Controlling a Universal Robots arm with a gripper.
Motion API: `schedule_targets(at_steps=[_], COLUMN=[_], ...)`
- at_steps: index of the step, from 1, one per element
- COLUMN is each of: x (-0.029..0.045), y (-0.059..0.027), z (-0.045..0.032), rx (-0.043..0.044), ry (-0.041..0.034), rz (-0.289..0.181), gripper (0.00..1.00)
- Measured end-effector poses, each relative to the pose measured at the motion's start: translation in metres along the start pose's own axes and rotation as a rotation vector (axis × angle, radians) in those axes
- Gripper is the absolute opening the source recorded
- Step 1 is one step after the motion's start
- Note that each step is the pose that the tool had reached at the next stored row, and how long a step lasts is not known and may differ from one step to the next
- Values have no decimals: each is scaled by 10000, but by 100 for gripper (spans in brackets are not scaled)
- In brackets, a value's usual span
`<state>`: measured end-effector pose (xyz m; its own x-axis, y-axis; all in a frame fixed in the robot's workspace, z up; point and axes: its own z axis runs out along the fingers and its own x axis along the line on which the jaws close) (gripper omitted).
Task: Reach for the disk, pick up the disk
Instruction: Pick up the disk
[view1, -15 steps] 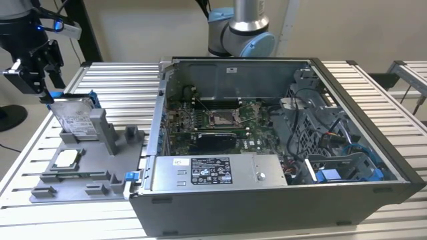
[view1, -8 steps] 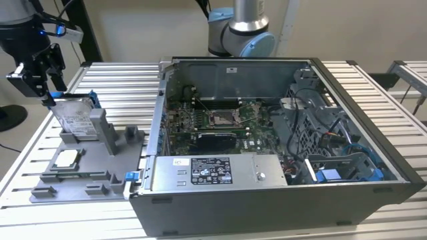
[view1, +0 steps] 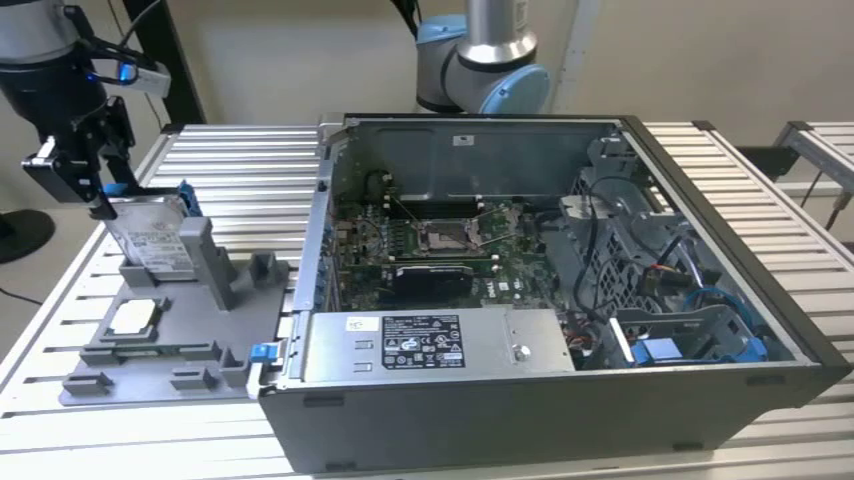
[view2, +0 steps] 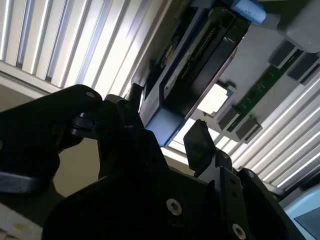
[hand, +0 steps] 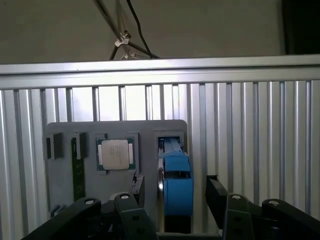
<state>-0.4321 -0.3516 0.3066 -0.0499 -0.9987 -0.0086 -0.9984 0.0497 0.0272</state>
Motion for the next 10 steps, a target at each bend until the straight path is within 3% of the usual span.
schedule_targets(at_steps=[10], x=[-1], y=[-6], z=[178], rx=[0], ry=[0], rz=[1], gripper=[100])
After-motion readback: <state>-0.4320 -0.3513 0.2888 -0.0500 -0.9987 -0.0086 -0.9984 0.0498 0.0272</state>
